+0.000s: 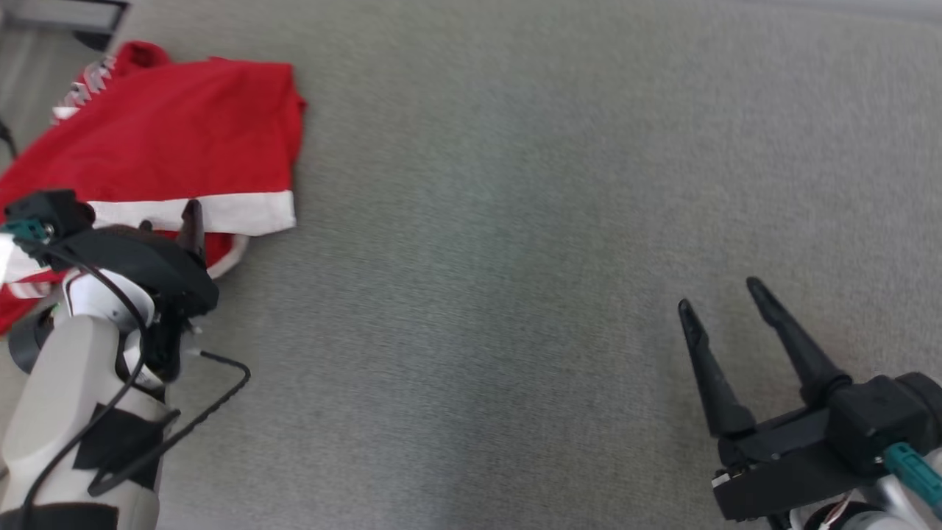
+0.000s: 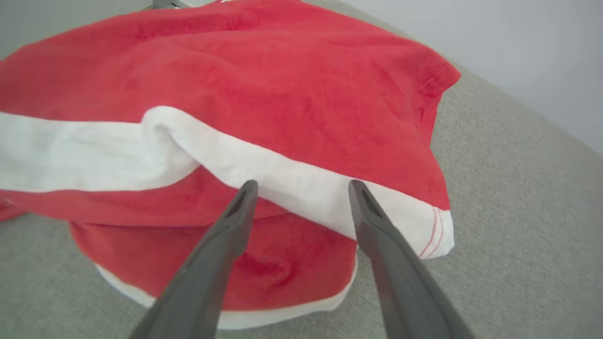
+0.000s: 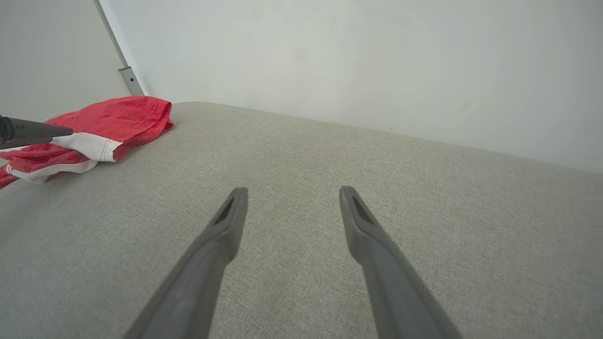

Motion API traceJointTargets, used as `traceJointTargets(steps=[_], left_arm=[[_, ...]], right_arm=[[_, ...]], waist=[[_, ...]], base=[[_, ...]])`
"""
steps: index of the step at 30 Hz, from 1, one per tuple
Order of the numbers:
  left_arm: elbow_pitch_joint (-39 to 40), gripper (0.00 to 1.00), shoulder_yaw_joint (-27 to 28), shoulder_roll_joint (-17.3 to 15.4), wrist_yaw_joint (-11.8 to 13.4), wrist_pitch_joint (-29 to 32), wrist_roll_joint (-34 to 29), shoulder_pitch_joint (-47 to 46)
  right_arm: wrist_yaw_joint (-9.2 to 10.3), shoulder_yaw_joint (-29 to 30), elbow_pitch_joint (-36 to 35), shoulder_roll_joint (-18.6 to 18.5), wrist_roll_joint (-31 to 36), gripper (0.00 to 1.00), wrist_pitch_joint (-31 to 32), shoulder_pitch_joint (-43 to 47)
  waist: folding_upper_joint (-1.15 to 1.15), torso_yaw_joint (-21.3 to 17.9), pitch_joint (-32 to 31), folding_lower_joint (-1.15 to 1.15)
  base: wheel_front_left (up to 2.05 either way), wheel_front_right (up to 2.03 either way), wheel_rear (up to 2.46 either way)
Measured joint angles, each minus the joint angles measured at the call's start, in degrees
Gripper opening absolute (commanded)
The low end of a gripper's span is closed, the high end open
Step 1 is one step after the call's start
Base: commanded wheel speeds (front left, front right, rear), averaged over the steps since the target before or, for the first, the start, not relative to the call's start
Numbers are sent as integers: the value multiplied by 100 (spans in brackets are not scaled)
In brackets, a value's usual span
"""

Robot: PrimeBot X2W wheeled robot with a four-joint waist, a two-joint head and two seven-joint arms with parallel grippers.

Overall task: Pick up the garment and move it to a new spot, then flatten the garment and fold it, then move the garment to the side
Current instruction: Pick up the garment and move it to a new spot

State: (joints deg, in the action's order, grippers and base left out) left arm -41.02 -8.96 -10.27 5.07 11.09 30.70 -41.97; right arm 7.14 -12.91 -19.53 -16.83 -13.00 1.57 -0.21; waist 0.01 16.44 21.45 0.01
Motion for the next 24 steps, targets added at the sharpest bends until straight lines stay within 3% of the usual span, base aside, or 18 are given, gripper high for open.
traceJointTargets(steps=[8, 9, 24], left_arm=[[-314, 100, -35, 101, 60, -10, -77, -535], [-355, 0, -38, 98, 74, -24, -108, -543], [-903, 0, 47, 102, 148, -490, -257, -824]], right_arm=[[0, 330, -304, 8, 113, 100, 252, 8], [0, 334, -332, 12, 127, 100, 277, 7], [0, 320, -350, 220, 155, 100, 552, -27]], waist=[[1, -287, 582, 0], [0, -303, 632, 0], [0, -181, 565, -1]], base=[[0, 0, 0], [0, 0, 0], [0, 0, 0]])
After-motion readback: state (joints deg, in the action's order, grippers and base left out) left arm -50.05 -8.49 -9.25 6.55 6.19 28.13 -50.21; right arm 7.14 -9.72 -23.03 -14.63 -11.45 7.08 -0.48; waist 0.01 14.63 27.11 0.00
